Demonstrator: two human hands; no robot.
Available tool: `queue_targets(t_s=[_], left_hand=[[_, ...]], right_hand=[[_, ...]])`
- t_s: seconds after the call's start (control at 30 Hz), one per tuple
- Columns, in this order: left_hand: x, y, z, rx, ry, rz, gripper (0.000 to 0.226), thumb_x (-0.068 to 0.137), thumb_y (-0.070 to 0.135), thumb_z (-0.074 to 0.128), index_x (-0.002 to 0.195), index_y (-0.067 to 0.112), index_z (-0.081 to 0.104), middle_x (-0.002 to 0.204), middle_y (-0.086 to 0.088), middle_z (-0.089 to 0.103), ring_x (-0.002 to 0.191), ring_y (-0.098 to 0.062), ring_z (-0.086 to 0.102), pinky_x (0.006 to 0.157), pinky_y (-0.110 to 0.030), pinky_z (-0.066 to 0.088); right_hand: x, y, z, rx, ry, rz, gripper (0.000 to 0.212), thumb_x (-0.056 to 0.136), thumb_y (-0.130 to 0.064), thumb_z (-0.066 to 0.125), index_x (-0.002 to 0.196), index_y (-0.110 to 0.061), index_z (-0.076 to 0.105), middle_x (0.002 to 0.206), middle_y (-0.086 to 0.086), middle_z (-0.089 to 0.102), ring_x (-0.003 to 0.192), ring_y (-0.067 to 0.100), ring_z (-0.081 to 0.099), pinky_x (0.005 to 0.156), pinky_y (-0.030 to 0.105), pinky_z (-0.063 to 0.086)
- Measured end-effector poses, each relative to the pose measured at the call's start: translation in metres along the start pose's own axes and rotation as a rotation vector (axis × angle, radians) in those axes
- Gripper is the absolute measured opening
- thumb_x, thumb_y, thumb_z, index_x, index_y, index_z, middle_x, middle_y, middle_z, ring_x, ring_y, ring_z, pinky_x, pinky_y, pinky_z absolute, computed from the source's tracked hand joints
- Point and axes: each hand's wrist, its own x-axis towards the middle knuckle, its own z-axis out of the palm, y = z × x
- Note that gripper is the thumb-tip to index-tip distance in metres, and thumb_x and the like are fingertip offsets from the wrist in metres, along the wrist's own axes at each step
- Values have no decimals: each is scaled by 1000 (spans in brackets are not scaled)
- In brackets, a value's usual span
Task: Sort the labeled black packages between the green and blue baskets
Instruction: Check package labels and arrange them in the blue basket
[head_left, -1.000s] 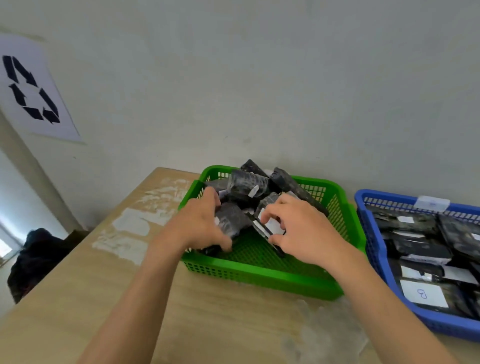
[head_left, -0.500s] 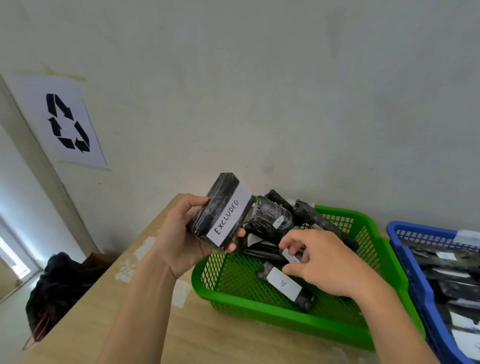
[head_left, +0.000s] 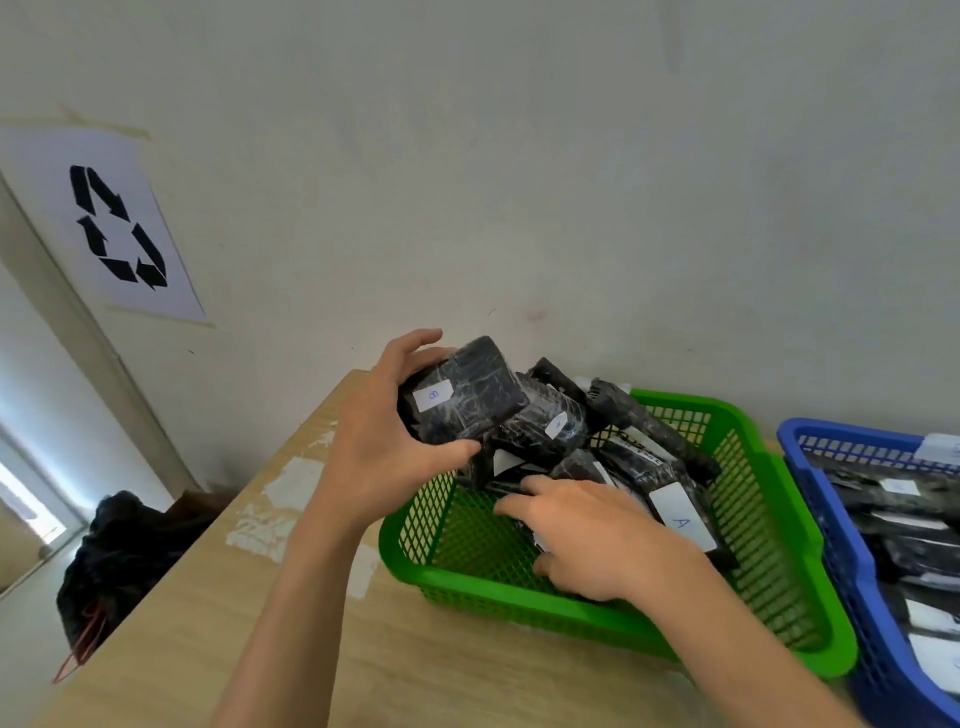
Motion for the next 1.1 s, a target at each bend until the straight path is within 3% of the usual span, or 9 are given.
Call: queue_targets(t_s=[0.17,0.33,0.47,0.63,0.77,0.83,0.93,1.0,1.1], left_hand=[[1,-9,-14,31,65,-21,93,61,24,95,140,35,47,132,19,62,124,1,58,93,-14,50],[3,-13,-23,31,114,-35,88,63,24,96,138,33,50,132,19,61,123,7,55,91,-6,46],[5,-12,-25,25,124,-29,84,65,19,96,136,29,53,131,16,62,120,9,56,91,-5,45],[6,-6,-23,6,108,-24,81,65,16,95,135,25,55,129,13,63,120,6,57,96,-13,49],[8,-3,-22,-10,96,-17,81,65,17,95,136,25,56,129,13,63,120,5,58,97,-17,50],[9,-4,-23,-13,93,-15,81,65,17,95,135,26,56,129,14,63,120,6,58,96,-15,50],[9,-6,-25,-13,91,-17,80,66,19,95,135,27,56,131,14,62,121,9,56,94,-9,46],[9,-8,-27,-12,90,-18,80,66,20,95,135,28,56,130,15,62,120,12,55,90,-3,44],[8,-8,-29,-4,97,-23,80,66,21,95,135,30,56,129,20,61,120,12,55,88,-1,43]], right_hand=[[-3,4,-6,-203,-21,46,50,92,-57,68,125,-19,66,115,7,51,96,31,63,68,38,41],[-12,16,-3,-247,78,74,62,86,-66,67,132,-25,59,108,0,53,94,25,64,62,35,39],[-10,12,9,-317,119,116,73,77,-81,61,119,-22,63,100,-1,60,94,26,66,60,34,37],[-11,12,5,-282,51,209,51,80,-68,67,104,-24,62,77,-3,56,84,28,64,59,32,36],[-24,33,-10,383,86,242,23,86,-47,61,93,-28,73,71,-11,73,64,14,68,55,27,46],[-34,46,-17,702,169,255,21,97,-31,57,94,-26,78,76,-15,77,73,15,73,72,35,56],[-45,57,-17,836,114,232,20,102,-28,59,108,-30,78,94,-14,80,94,11,75,101,42,51],[-47,57,-10,774,100,219,17,101,-32,62,112,-37,74,95,-20,79,90,12,75,87,33,57],[-44,38,-6,564,153,141,14,95,-32,68,105,-42,69,90,-24,76,80,-4,71,68,14,54]])
